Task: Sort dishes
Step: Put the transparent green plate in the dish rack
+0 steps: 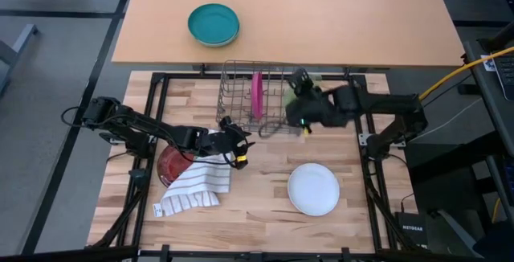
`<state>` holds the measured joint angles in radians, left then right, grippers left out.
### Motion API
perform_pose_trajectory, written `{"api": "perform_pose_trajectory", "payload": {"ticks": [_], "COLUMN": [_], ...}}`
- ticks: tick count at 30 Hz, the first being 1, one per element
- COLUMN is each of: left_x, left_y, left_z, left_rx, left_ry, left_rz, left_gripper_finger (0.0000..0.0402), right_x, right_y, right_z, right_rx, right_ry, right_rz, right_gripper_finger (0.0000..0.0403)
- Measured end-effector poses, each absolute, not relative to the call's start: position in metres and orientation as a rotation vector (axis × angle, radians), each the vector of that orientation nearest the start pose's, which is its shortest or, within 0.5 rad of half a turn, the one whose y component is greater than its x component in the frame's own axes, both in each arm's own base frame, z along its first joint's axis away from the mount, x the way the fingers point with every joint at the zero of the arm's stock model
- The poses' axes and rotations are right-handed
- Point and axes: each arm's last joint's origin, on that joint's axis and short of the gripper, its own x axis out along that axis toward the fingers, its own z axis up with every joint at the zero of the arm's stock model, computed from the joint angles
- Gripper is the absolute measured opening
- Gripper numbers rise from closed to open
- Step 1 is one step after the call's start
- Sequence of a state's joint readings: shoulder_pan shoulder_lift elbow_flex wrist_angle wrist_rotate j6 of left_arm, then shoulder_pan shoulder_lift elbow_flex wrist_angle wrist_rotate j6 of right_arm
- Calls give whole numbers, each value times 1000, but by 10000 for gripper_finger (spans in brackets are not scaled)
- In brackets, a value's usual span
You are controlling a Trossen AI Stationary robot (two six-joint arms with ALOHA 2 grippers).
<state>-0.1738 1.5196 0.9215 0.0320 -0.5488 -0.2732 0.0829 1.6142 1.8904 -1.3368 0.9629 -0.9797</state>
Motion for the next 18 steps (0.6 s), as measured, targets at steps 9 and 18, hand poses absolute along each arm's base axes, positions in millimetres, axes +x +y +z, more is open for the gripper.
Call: {"api": "perform_pose_trajectory", "payload": {"ticks": [9,18], "left_x": [319,319], "left_y": [-41,-41], "left_z": [229,229], "left_rx": [-70,-110], "left_ry": [476,466], "left_rz": [434,444], "left_gripper_finger": [155,155], "right_x": [306,283], "right_y": [-75,-143], "right_z": [429,426], "right_rx": [-1300,-1201], "right_ry": [1112,890], "right_rz": [-84,219], "right_gripper_finger": [2,2]}}
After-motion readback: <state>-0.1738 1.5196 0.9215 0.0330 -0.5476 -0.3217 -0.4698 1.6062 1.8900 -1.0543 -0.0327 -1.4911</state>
